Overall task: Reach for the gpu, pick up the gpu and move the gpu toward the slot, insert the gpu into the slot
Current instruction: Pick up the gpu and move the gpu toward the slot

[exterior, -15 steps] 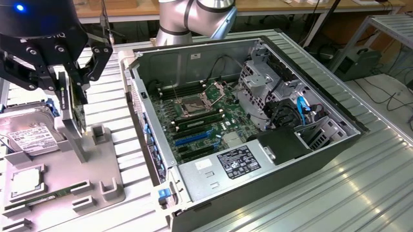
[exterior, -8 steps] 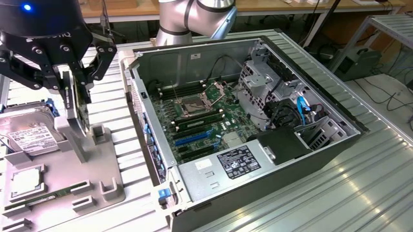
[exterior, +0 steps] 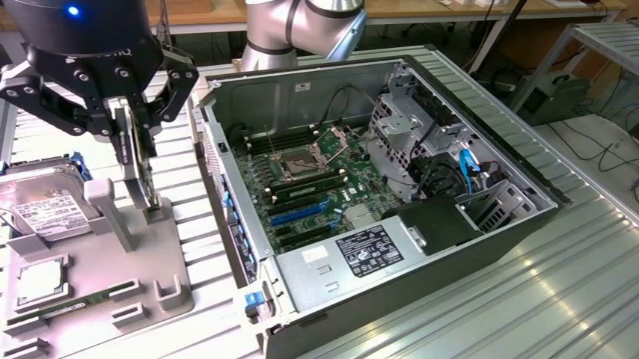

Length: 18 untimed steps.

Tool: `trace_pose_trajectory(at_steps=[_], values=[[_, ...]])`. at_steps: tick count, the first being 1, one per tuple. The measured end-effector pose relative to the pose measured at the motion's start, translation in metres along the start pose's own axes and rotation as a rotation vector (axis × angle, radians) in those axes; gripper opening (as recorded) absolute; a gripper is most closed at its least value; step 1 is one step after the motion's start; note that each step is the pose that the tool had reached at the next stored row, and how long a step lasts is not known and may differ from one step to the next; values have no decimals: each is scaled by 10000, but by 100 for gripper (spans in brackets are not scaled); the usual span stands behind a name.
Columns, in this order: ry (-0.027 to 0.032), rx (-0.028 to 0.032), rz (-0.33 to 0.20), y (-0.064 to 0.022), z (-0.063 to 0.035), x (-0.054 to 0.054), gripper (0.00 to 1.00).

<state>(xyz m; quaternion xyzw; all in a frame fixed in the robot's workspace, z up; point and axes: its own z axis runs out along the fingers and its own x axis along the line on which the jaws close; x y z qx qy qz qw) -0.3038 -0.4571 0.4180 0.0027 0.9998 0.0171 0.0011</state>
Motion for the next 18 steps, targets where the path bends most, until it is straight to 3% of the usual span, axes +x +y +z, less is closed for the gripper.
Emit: trace_pose_trajectory(at_steps=[10,18], values=[[1,1,-1,1,0,-204,28],[1,0,-5,3,1,-427,28]])
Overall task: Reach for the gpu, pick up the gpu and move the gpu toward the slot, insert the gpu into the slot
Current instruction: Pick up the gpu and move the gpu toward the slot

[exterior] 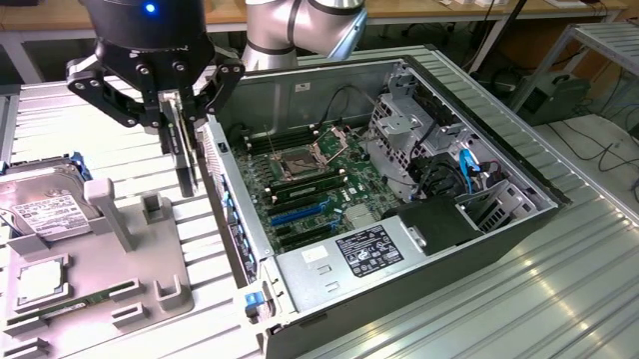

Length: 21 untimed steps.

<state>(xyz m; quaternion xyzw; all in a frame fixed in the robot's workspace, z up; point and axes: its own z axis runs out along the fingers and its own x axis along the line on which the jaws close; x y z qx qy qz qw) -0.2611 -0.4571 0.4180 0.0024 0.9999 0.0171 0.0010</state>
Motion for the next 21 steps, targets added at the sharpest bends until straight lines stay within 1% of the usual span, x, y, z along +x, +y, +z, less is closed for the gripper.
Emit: trace_pose_trajectory(at_steps=[10,13,21], values=[[0,0,-4,1,2,-274,28],[0,0,-7,3,3,-394,28],[1,1,-19,4,4,-605,28]])
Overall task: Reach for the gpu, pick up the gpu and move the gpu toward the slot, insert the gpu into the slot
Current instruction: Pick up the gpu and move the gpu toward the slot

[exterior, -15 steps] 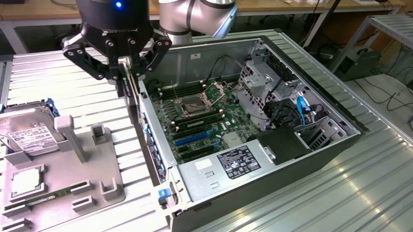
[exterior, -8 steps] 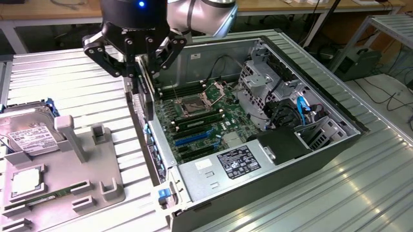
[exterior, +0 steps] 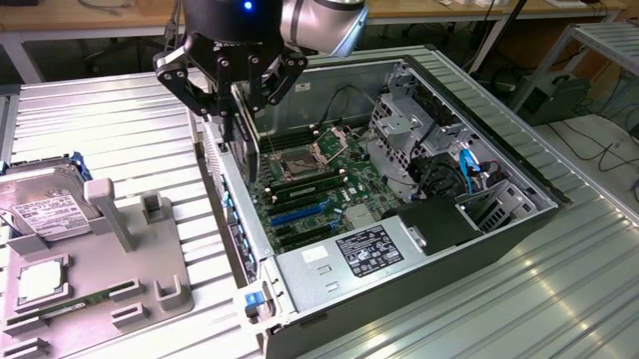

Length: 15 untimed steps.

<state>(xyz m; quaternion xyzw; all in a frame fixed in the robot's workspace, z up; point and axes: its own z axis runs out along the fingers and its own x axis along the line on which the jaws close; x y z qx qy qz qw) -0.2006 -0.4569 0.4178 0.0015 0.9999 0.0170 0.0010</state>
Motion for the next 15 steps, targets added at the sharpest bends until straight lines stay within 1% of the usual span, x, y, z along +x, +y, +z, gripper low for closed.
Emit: trace_pose_trajectory(at_steps=[5,13,15], values=[[0,-1,-5,0,1,-93,28],[1,-7,-32,1,2,-308,28],[1,-7,-36,1,3,-345,28]])
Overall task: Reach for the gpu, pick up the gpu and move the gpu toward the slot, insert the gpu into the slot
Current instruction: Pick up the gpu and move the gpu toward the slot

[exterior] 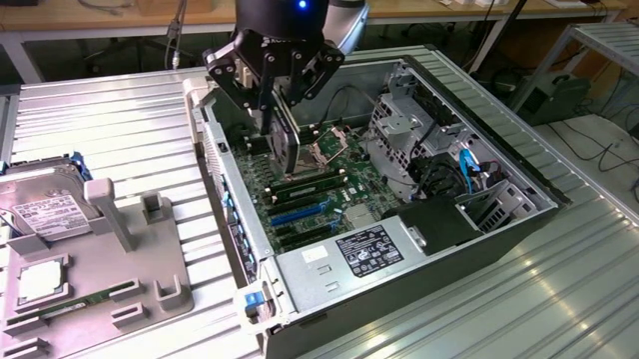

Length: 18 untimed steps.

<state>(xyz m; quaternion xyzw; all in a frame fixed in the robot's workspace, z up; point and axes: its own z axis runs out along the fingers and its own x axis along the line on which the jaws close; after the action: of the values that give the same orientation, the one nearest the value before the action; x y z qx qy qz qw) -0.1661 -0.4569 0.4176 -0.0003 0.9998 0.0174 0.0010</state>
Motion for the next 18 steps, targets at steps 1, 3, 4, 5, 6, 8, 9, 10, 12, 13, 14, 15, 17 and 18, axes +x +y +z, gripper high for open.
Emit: trace_pose_trajectory(at_steps=[1,3,4,5,6,8,9,10,12,13,14,15,17,18], values=[[0,0,-3,0,0,-24,28],[0,0,-7,0,1,-64,28],[1,0,-9,0,1,-84,28],[0,0,-11,0,2,-106,28],[1,0,-12,0,2,-129,28],[1,0,-14,0,3,-174,28],[0,0,-14,0,4,-200,28],[2,1,-15,0,4,-222,28],[1,1,-17,0,5,-268,28],[1,0,-17,0,5,-290,28],[1,1,-17,0,5,-312,28],[1,1,-17,0,6,-332,28],[0,0,-18,-1,8,-390,28],[1,1,-18,-1,8,-416,28]])
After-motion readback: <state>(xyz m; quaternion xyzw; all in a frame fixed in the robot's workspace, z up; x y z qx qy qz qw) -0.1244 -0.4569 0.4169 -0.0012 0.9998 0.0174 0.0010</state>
